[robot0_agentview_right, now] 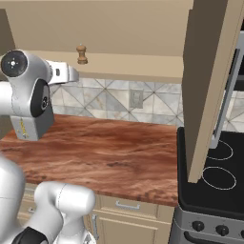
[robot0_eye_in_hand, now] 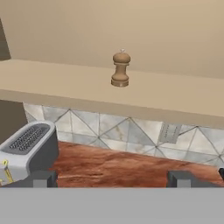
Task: Retrieve the shaker from the cabinet and place it next the steak on a plate on the dining table.
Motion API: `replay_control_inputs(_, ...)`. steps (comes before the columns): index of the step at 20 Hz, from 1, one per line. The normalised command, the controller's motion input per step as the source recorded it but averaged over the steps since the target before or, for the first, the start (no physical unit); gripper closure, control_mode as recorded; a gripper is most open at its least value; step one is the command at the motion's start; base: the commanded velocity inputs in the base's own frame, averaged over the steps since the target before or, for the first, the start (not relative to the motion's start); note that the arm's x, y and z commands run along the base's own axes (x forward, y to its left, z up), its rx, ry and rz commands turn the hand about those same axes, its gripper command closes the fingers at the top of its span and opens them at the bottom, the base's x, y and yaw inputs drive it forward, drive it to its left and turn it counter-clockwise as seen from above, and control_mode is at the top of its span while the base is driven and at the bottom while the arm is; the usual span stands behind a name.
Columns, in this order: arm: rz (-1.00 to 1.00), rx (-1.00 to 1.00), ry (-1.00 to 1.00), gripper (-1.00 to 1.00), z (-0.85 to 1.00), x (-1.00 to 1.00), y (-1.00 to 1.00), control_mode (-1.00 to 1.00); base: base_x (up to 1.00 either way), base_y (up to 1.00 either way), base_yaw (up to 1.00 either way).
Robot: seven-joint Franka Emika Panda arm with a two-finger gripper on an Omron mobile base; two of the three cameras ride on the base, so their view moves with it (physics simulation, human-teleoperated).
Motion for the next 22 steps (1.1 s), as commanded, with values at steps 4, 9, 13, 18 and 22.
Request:
replay_control_inputs(4,0.0,0.0,0.0,-1.0,0.39,0.08,0.18,-1.0,0.0,0.0,0.0)
replay_control_inputs(9,0.0,0.0,0.0,-1.0,0.33,0.14,0.06,-1.0,0.0,0.0,0.0)
replay_control_inputs(13,-0.03,0.0,0.0,-1.0,0.16,0.14,0.0,-1.0,0.0,0.0,0.0)
replay_control_inputs(18,-0.02,0.01,0.0,-1.0,0.0,0.2,0.0,-1.0,0.0,0.0,0.0)
replay_control_inputs(22,0.0,0.02,0.0,-1.0,0.0,0.35,0.0,-1.0,0.0,0.0,0.0)
